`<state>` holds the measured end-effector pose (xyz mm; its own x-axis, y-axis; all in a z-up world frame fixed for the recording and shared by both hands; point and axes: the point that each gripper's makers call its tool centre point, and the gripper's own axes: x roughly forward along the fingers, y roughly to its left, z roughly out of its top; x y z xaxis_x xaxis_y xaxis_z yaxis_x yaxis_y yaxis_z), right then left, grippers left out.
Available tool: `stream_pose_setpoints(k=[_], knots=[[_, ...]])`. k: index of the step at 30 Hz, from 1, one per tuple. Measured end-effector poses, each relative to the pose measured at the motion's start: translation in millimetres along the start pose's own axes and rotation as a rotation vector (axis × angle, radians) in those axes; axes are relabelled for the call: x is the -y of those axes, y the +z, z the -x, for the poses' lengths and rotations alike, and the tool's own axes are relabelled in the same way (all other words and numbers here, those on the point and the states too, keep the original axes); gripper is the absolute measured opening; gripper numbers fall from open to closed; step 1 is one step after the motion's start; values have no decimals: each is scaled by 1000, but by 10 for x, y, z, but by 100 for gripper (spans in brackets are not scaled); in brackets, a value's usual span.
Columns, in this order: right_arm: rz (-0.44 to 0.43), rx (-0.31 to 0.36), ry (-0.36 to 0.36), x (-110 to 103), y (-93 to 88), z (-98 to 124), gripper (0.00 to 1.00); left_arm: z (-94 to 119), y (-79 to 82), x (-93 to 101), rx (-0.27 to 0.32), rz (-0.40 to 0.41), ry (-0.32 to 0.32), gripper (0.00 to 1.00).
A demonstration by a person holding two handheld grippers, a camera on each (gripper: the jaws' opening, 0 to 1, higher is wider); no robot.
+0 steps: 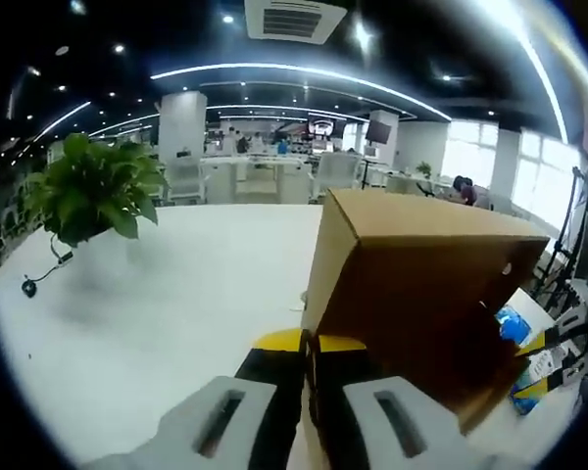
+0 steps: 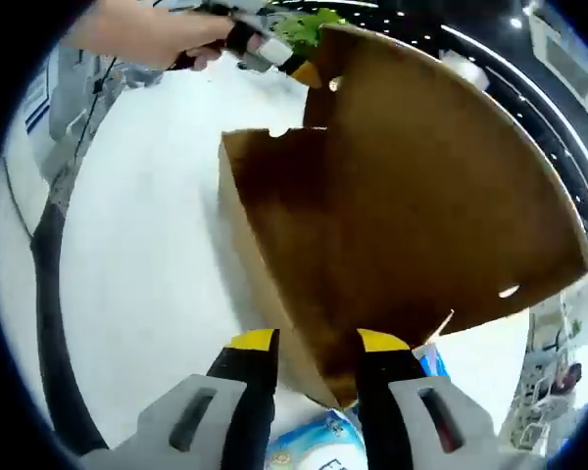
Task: Operate the shoe box by opening the lid, removing the specified soft item, and placing it in the target area until the item is outside and the box remains undamaged.
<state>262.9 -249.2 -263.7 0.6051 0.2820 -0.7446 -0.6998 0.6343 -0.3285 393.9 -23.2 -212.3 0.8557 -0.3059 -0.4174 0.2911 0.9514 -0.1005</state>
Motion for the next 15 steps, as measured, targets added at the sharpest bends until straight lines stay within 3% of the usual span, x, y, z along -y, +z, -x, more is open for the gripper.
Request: stream_pose_setpoints(k=[2,4,8,10,13,15], knots=[[-141,94,-101,193,95,169,29,11,-15,5,0,-1,-1,1],[-209,160,-158,319,129,297,26,17,-31,3,1,-1,0,1],[-304,198,-275,577,76,498,20,33,-34,8,6,19,-3,1],[-414,240,-324,712,69,571,20,39,-40,12,-1,7,-3,1],[-520,355,-368,894,175,647,24,37,-39,11,-3,-2,-3,1],[-555,368,-409,997,178,682,28,35,-41,8,-5,-6,-4,1]])
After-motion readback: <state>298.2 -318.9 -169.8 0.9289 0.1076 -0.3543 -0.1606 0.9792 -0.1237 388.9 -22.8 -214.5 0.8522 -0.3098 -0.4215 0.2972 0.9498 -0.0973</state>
